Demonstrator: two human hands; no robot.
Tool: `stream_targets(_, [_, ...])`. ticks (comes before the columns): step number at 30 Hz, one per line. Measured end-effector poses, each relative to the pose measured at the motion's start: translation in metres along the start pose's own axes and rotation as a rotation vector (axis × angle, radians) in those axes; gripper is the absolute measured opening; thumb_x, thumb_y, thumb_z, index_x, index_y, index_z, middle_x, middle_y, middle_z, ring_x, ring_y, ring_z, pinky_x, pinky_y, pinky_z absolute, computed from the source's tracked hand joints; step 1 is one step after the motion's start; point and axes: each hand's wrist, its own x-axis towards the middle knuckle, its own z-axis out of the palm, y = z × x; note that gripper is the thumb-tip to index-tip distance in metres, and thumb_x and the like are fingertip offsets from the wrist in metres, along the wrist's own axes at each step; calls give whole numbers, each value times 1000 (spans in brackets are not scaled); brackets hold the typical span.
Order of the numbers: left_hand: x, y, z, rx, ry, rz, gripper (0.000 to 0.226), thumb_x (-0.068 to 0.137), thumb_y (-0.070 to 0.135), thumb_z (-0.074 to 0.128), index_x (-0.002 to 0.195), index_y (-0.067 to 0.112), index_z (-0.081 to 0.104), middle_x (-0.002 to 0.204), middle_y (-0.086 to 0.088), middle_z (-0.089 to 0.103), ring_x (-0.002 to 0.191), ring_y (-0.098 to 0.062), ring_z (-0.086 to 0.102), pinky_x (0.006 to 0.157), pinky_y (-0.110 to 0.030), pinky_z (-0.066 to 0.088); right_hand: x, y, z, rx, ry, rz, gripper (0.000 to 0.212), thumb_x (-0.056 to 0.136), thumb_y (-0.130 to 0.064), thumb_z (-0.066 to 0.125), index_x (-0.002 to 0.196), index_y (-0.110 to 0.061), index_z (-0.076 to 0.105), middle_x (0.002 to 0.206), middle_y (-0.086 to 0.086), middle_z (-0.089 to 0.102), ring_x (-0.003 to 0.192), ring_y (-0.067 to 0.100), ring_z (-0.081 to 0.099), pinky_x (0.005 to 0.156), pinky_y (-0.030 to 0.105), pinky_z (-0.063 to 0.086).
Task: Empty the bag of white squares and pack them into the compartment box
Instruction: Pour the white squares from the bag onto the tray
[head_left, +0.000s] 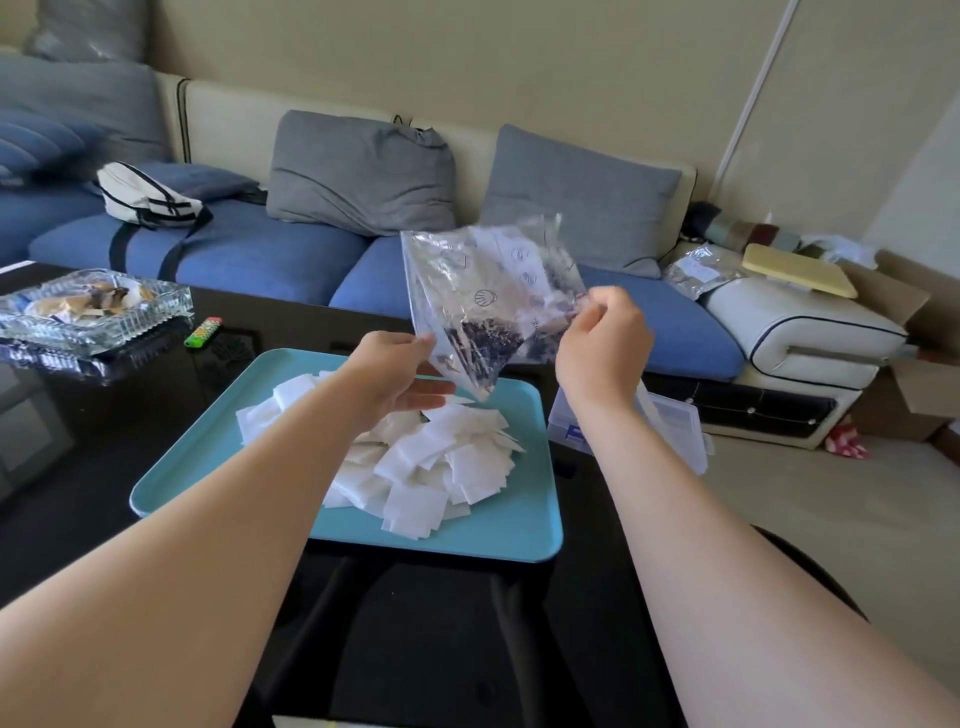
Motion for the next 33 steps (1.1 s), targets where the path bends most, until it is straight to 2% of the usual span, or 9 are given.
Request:
stream_targets(6, [7, 5, -2, -114, 85, 2, 19, 108, 6, 49, 107, -5, 65, 106, -23, 74, 72, -36, 78, 58, -38, 64, 4, 8, 11, 298, -362, 318, 37, 89, -22, 51, 121, -27, 69, 111, -5, 73, 100, 21, 70, 90, 41, 58])
stream_targets(10, [21, 12, -6, -255, 143, -38, 27, 111, 16, 43, 133, 1, 45, 110, -28, 71, 76, -41, 78, 67, -47, 66, 5, 17, 20, 269, -520, 253, 38, 85, -8, 66, 114, -33, 69, 85, -6, 80, 88, 20, 78, 86, 48, 64])
stream_targets(12, [26, 17, -3, -277, 139, -11, 24, 109, 31, 45, 126, 16, 38, 114, -26, 67, 78, -43, 78, 70, -52, 65, 6, 20, 29, 236, -514, 206, 40, 86, -5, 71, 116, -32, 70, 81, -7, 80, 91, 25, 77, 89, 51, 62])
stream_targets(16, [34, 13, 3, -24, 26, 34, 35, 100, 36, 69, 112, 5, 59, 117, -21, 69, 81, -35, 79, 82, -45, 65, 14, 25, 44, 233, -524, 159, 50, 93, -9, 69, 137, -32, 62, 84, 2, 80, 90, 29, 76, 92, 49, 62])
stream_targets(22, [59, 8, -1, -147, 121, 39, 24, 110, 23, 51, 112, 1, 62, 108, -20, 74, 81, -28, 80, 75, -38, 66, 25, 40, 52, 342, -553, 383, 42, 81, 9, 82, 117, -11, 76, 92, 12, 81, 77, 24, 80, 73, 38, 67])
stream_targets(26, [71, 6, -7, -31, 159, 54, 24, 110, 20, 49, 105, 0, 62, 116, -13, 74, 84, -26, 80, 66, -27, 63, 31, 45, 56, 457, -485, 456, 48, 84, 14, 72, 123, -14, 69, 96, 11, 80, 79, 21, 80, 72, 38, 67])
stream_targets(28, [72, 8, -7, -27, 130, 98, 15, 108, 10, 50, 113, -2, 56, 121, -16, 71, 85, -29, 79, 53, -21, 57, 31, 44, 57, 535, -616, 612, 42, 83, 5, 64, 123, -5, 67, 109, 16, 78, 82, 26, 79, 67, 39, 66])
stream_targets(30, [74, 7, -10, -28, 124, 122, 22, 104, 1, 53, 125, 5, 52, 125, -17, 64, 86, -30, 78, 59, -26, 61, 31, 46, 57, 581, -774, 780, 47, 81, -27, 69, 119, 0, 63, 110, 22, 76, 77, 30, 75, 57, 35, 59])
stream_targets(33, [79, 3, -20, 155, 146, 148, 29, 102, 0, 54, 127, 16, 52, 119, -15, 63, 78, -25, 74, 62, -33, 64, 35, 48, 64, 515, -884, 780, 67, 80, -74, 67, 119, -19, 68, 94, 7, 78, 74, 23, 66, 59, 31, 42])
